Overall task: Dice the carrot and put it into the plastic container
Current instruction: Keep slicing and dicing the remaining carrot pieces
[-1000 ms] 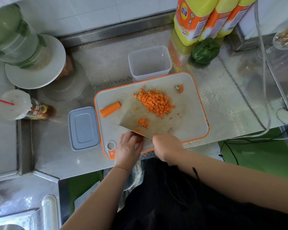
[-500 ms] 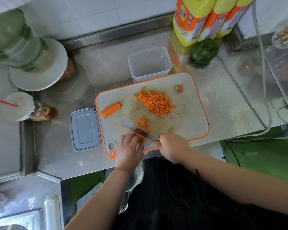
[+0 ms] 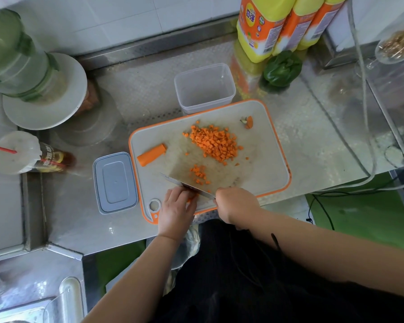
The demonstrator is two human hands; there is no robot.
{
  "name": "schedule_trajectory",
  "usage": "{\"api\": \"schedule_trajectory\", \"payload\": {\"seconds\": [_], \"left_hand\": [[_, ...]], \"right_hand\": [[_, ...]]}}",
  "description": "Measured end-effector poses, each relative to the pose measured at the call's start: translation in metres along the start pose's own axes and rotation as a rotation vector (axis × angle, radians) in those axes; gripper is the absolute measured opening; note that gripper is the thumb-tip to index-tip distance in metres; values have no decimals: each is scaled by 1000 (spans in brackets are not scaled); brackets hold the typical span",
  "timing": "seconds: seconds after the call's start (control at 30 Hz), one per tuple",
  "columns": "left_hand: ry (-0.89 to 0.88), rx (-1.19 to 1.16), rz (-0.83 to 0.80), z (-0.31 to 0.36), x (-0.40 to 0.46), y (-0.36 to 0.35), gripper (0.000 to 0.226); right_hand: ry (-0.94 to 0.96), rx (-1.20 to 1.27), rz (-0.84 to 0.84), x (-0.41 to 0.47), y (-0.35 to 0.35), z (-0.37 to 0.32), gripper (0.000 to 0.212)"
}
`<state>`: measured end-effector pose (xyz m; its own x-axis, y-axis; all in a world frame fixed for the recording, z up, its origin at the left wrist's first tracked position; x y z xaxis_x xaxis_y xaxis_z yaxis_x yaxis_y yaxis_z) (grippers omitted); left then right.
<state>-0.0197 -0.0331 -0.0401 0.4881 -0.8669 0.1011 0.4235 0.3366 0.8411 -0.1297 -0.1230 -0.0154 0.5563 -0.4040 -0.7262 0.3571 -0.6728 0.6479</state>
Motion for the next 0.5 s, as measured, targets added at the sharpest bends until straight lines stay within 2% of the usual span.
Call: {"api": "schedule_trajectory", "payload": {"seconds": [0.2, 0.3, 0.5], "left_hand": [[-6, -6, -9, 1, 0, 2, 23], [-39, 4, 0, 6, -1, 4, 18], [-28, -4, 29, 5, -5, 11, 16]], "right_hand": [[33, 108, 76, 14, -2, -7, 12], [3, 246, 76, 17, 0, 3, 25], [29, 175, 125, 9, 4, 9, 23]]}}
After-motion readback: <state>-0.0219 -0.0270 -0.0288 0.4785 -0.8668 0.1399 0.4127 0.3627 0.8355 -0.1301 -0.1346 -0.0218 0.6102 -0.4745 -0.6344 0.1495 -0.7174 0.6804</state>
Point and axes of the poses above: each hand's wrist, its own x-axis towards the middle knuckle, its own y-axis out of the back of the hand, z = x × y, the point moved 9 cm from there along x, towards the middle knuckle
